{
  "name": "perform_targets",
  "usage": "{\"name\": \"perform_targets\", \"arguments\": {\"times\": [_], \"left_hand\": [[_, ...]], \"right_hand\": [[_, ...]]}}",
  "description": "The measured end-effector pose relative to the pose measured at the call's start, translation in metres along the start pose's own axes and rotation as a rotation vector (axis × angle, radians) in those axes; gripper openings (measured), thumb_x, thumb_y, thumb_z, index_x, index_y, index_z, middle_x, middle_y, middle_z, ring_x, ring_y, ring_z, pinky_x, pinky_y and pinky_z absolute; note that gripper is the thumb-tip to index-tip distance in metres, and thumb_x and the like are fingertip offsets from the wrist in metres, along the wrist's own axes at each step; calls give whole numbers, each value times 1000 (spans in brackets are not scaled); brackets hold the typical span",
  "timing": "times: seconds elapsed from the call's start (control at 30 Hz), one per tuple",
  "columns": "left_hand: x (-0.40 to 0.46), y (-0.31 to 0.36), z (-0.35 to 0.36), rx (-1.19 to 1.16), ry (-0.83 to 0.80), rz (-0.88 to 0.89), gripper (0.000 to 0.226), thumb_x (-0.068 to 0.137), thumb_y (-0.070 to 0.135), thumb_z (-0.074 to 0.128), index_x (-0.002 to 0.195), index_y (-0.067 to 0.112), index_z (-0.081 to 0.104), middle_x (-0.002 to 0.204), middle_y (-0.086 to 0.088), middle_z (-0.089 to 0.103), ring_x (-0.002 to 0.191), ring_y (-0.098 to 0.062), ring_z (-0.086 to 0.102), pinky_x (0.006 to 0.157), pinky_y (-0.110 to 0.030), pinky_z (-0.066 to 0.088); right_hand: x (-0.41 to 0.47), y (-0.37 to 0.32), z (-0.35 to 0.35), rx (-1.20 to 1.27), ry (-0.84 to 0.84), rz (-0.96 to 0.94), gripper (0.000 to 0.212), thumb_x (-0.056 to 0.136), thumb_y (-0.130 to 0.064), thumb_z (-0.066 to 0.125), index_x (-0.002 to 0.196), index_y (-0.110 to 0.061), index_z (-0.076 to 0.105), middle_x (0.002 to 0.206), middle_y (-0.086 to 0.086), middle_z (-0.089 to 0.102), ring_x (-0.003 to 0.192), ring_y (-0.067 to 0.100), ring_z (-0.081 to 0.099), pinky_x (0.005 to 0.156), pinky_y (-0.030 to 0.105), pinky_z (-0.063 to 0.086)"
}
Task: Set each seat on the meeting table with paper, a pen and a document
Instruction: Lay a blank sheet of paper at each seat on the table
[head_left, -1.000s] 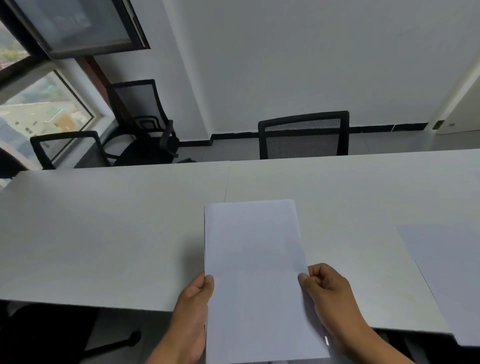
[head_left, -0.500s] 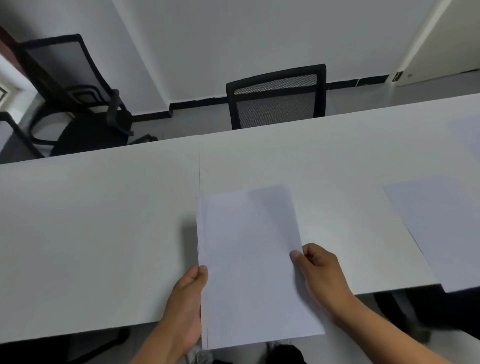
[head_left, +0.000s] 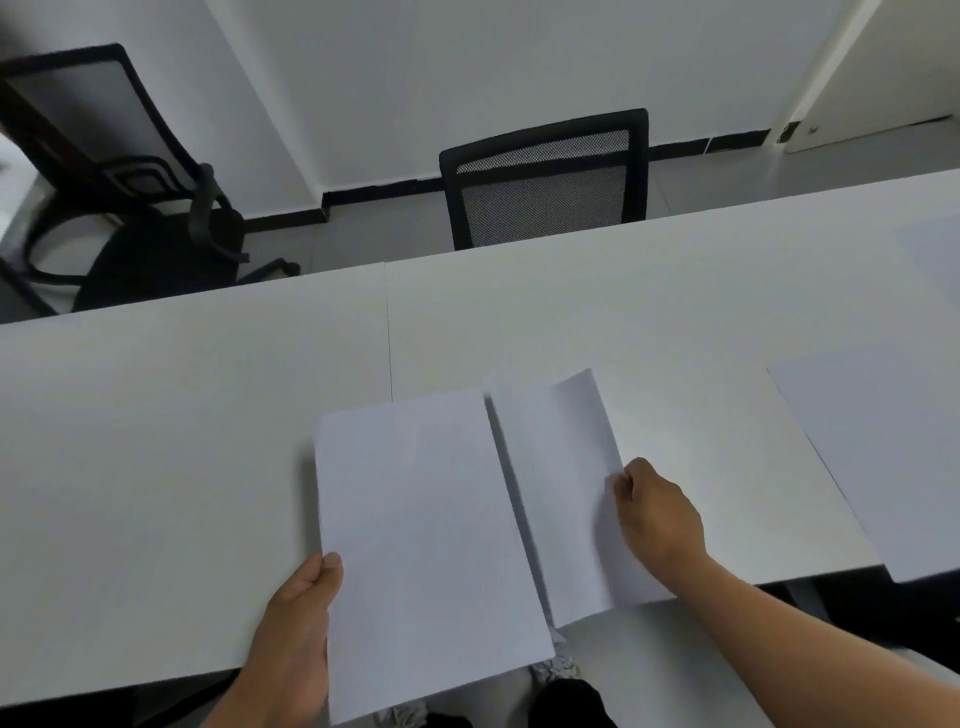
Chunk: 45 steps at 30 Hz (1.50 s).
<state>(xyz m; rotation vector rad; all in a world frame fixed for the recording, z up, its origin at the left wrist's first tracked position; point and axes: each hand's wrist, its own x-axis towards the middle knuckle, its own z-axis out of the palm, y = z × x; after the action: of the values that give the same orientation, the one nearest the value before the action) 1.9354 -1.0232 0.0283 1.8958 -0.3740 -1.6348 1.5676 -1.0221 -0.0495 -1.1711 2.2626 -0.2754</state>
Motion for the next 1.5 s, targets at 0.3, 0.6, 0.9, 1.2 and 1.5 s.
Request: {"name": "perform_targets", "arguments": {"times": [0.3, 0.6, 0.9, 1.2, 1.5], "left_hand": [[0, 1, 6, -6, 6, 12, 31, 116, 22, 47, 132, 12, 72, 126, -11, 80, 121, -34, 73, 109, -54, 52], [-5, 0, 19, 17, 61, 22, 27, 115, 19, 49, 125, 13, 74, 114, -8, 83, 112, -32, 74, 102, -49, 54], [-12, 10, 26, -6, 35, 59, 28, 115, 20, 49, 124, 14, 74, 118, -9, 83, 112, -30, 76, 93, -42, 57], [-39, 24, -8, -116, 34, 98, 30, 115, 17, 49, 129, 11, 75, 122, -14, 81, 116, -35, 77, 103, -48, 56], [-41, 22, -106, -223, 151, 166, 27, 113, 10, 52, 121, 2, 77, 117, -21, 80, 122, -44, 71, 116, -59, 49]], "right_hand": [[17, 4, 5, -127, -5, 22, 31, 109, -37, 40, 87, -15, 45, 76, -1, 57, 70, 27, 56, 61, 36, 40], [23, 2, 2, -191, -32, 32, 27, 107, -37, 42, 91, -15, 46, 79, -2, 56, 80, 30, 58, 66, 37, 44], [16, -5, -14, -85, 10, 110, 37, 100, -52, 50, 96, -15, 48, 85, -2, 58, 80, 28, 58, 65, 38, 43], [-54, -110, -18, 479, -361, -279, 55, 107, -52, 50, 87, -1, 52, 79, 14, 57, 64, 11, 46, 63, 30, 39], [-113, -197, 30, 494, -384, -339, 42, 97, -40, 73, 81, -6, 53, 59, -15, 47, 55, 5, 40, 57, 22, 35]]}}
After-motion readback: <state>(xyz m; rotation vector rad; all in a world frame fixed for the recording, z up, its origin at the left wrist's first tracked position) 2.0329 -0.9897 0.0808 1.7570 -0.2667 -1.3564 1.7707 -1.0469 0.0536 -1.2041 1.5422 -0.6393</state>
